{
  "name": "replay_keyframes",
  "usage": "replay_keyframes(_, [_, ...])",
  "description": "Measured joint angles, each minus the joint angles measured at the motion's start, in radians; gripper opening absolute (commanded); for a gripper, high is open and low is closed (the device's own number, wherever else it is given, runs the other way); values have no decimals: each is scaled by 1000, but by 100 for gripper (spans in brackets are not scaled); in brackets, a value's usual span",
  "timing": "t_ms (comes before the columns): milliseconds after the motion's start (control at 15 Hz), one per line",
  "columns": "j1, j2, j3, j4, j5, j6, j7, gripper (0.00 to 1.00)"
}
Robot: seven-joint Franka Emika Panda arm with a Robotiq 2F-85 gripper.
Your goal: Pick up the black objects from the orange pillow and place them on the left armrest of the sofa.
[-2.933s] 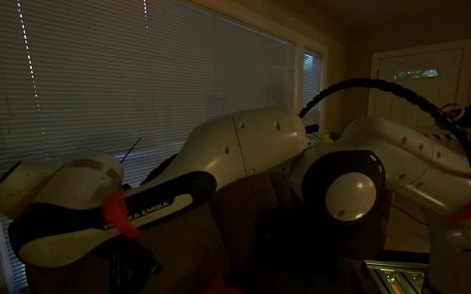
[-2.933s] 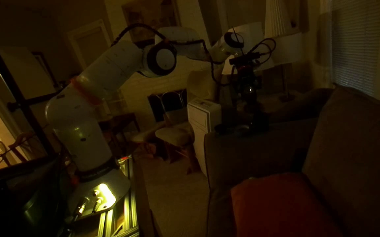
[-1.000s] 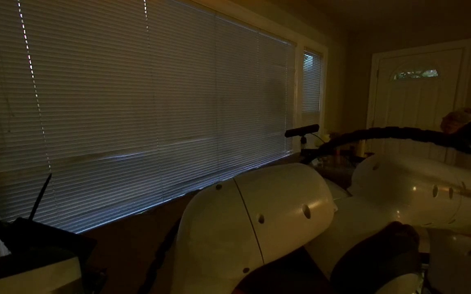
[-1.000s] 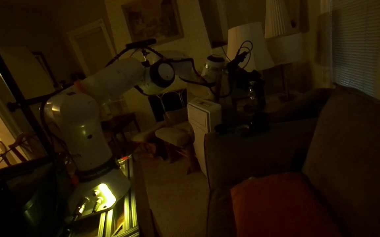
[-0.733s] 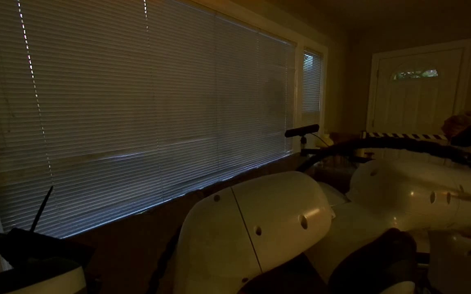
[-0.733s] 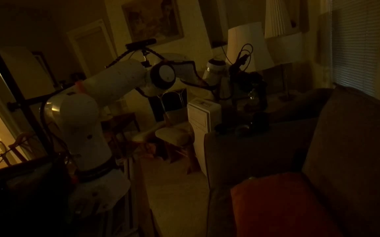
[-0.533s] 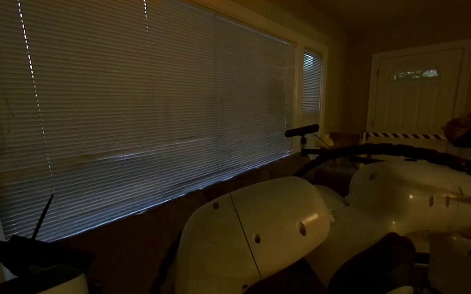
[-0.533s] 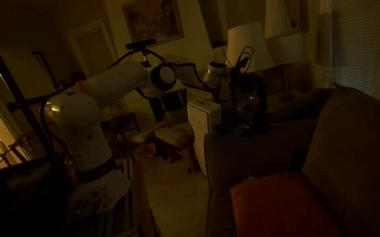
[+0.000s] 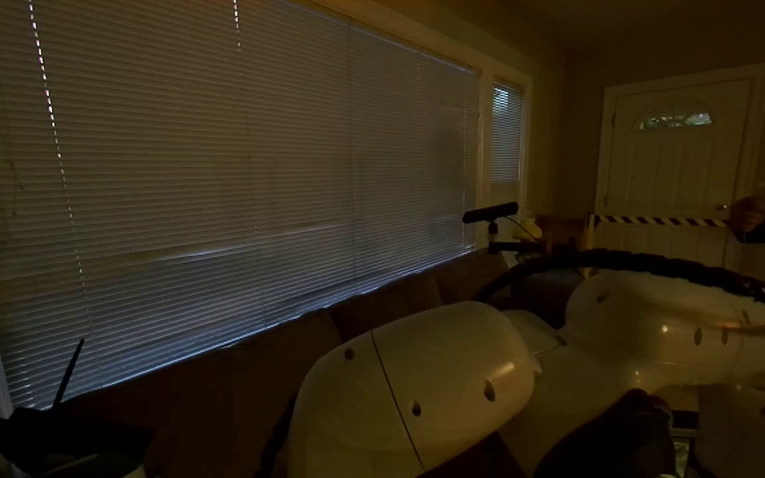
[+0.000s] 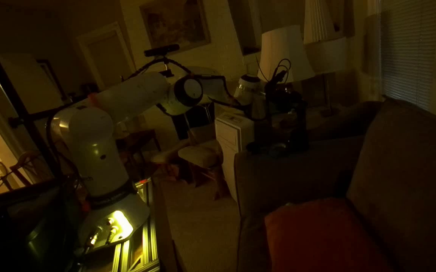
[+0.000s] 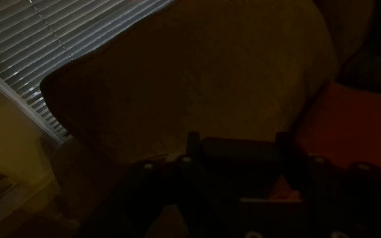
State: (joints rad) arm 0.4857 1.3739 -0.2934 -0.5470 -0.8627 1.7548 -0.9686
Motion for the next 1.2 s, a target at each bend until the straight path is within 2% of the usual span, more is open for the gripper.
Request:
replay_keyframes(333, [2, 13, 1, 0, 0, 42, -35, 34])
replay_keyframes(1200, [-4, 60, 33, 39, 0, 10, -137, 34])
